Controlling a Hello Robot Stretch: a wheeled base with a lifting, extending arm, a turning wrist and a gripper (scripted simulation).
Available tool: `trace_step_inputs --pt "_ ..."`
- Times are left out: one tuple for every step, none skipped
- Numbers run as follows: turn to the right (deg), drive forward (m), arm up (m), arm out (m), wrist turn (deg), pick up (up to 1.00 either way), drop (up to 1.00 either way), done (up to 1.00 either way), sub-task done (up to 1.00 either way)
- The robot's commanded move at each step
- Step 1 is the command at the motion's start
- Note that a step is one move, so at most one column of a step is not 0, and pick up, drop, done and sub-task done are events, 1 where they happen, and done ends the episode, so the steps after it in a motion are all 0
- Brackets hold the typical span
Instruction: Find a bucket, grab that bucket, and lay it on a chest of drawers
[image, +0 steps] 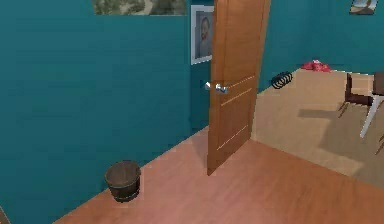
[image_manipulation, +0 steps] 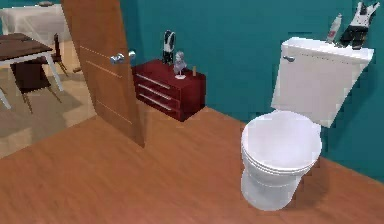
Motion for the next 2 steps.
trace_step_inputs --pt "0.0 0.5 0.0 0.0 0.0 0.0 0.0 0.0 0.0" --pt "-42.0 0.0 0.0 0.0 0.0 0.0 0.0 0.0 0.0"
